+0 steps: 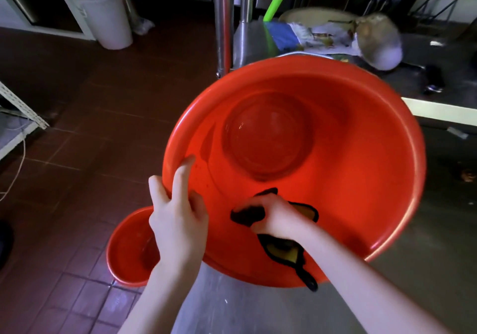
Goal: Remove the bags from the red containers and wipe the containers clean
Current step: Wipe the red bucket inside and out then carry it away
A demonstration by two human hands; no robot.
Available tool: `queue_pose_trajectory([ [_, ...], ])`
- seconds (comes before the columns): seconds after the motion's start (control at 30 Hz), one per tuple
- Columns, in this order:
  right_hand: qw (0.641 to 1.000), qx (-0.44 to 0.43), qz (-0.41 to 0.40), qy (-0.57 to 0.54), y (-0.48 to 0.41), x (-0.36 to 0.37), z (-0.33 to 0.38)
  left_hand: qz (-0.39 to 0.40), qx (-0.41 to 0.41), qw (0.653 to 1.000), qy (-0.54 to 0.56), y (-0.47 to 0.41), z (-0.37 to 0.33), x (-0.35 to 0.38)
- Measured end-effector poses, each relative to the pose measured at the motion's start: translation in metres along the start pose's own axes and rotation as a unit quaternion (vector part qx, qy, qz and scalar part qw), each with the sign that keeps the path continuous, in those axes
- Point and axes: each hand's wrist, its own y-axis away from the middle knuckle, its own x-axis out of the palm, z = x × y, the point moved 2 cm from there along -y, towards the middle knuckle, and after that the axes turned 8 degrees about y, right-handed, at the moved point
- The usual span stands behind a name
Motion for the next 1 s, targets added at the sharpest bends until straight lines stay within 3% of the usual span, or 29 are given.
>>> queue_pose_trajectory([
  [0.17,0.998,-0.03,0.04,0.031,0.068,0.001,0.02,0.003,-0.005,1.0,0.001,0.001,-0.007,-0.002],
  [0.4,0.988,-0.063,-0.007,0.139,0.133,-0.028,0.03,0.033,0.002,0.999,-0.008,-0.006,-0.05,-0.006],
  [0.73,0.966,-0.107,-0.046,0.232,0.204,-0.088,0.039,0.087,-0.07,0.993,-0.044,-0.023,-0.097,-0.015],
  [1.0,0.952,-0.106,-0.267,0.108,0.224,-0.12,0.03,0.161,-0.132,0.977,-0.054,-0.038,-0.115,-0.009],
])
